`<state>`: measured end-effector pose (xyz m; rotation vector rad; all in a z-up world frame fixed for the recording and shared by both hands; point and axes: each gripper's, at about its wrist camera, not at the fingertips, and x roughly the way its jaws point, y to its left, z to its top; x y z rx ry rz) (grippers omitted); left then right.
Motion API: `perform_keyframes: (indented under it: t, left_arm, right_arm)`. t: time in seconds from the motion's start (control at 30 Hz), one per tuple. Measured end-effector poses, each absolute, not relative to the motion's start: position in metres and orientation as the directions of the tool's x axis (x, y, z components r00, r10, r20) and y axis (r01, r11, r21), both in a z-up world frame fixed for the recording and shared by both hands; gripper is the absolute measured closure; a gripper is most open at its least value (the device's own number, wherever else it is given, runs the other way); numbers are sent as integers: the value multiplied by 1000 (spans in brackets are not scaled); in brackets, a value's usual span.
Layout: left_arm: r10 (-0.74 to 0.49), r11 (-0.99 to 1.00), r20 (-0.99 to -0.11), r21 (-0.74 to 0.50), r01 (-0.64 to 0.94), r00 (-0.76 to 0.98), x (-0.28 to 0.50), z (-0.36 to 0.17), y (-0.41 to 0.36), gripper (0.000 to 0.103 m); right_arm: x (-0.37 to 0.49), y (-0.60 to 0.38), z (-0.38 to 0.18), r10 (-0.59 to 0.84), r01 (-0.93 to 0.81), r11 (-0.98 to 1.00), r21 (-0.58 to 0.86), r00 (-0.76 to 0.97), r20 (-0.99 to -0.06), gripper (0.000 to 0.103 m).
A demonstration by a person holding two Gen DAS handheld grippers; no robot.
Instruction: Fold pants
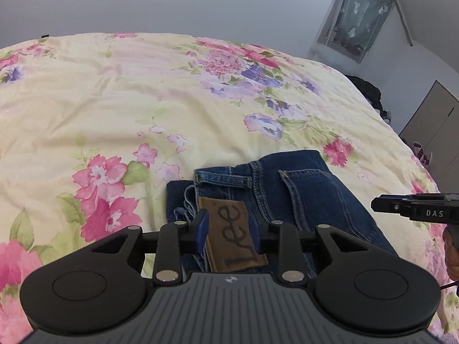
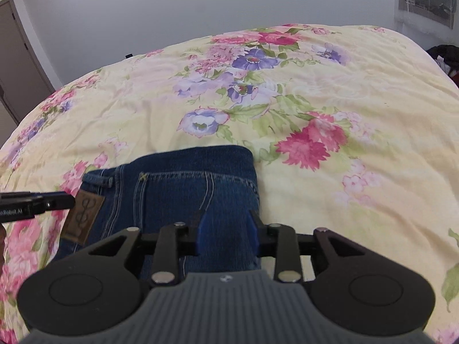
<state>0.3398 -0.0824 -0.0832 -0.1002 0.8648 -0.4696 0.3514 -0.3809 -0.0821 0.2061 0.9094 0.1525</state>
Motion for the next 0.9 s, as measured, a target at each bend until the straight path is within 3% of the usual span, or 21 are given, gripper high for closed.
perform_keyframes:
  t: [0.13, 0.43, 0.9]
  left_arm:
    - [-438, 869, -741, -205, 450, 509, 307, -77, -98, 69]
    - [-290, 838, -866, -25, 545, 406, 295, -108, -116, 73]
    - [-327, 825, -903, -128, 550, 280, 315, -136, -109, 73]
  right_arm:
    - [299, -386, -80, 229, -61, 968, 242, 602, -765, 93]
    - [240, -371, -106, 157, -92, 988, 127, 588, -793, 93]
    - [254, -360, -148, 131, -105, 990, 90, 513, -849, 94]
